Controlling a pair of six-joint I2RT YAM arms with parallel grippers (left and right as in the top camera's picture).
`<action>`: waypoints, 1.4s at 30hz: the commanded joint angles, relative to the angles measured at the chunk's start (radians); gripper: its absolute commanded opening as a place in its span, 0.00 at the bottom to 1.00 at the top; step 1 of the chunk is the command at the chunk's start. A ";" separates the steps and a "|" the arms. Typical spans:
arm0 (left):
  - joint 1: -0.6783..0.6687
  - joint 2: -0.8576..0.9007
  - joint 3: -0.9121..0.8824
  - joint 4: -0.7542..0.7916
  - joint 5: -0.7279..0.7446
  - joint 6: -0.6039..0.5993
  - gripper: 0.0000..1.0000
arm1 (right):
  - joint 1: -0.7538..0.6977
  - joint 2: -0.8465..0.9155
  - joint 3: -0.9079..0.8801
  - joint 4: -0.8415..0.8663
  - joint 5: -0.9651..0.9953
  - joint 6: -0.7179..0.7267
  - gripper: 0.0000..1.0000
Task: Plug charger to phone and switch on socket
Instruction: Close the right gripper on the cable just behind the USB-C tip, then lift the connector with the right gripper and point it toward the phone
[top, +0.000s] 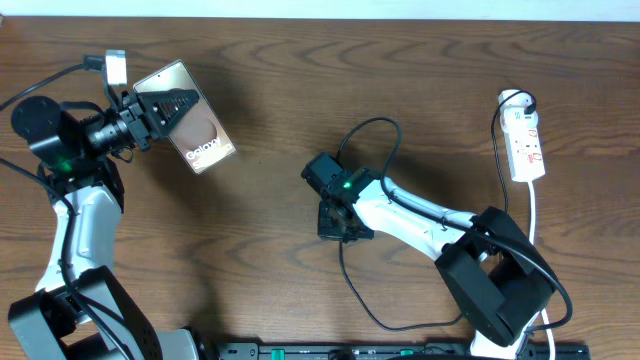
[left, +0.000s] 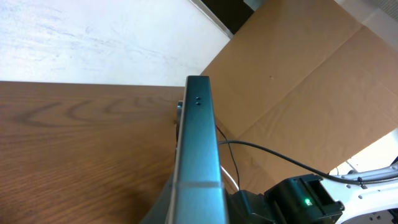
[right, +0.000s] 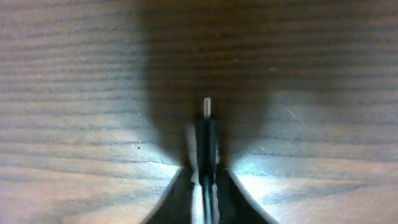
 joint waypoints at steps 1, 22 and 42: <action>0.003 -0.008 0.014 0.006 0.020 0.010 0.08 | -0.005 0.013 -0.008 0.002 0.016 -0.001 0.21; 0.003 -0.008 0.014 0.002 0.020 0.010 0.08 | -0.005 0.013 -0.008 0.029 0.052 -0.001 0.17; 0.003 -0.008 0.014 -0.002 0.020 0.010 0.07 | -0.034 0.013 0.003 0.197 -0.341 -0.269 0.01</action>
